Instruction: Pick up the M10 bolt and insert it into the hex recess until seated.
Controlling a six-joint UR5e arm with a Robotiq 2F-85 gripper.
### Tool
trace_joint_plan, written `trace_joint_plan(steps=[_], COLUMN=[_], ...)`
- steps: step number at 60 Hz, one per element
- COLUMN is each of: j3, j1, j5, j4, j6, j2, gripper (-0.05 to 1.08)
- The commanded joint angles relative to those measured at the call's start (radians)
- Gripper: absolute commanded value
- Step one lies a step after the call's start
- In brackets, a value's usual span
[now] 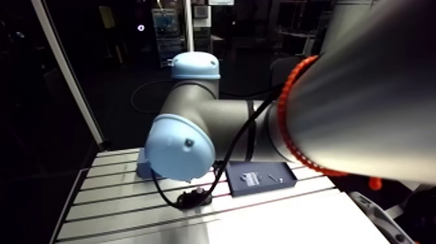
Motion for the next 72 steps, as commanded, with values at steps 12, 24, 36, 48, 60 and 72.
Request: trace_joint_plan(steps=[12, 24, 36, 48, 60, 72], j3=[0.023, 0.023, 0.035, 0.041, 0.041, 0.039], j1=[0.004, 0.004, 0.007, 0.009, 0.009, 0.009], j5=[-0.001, -0.001, -0.002, -0.004, -0.004, -0.004], j4=[-0.001, -0.003, -0.015, -0.017, -0.017, -0.017], j6=[0.0, 0.0, 0.0, 0.0, 0.0, 0.0], j2=[0.009, 0.011, 0.025, 0.026, 0.026, 0.025], gripper=[0.3, 0.32, 0.37, 0.41, 0.43, 0.45])
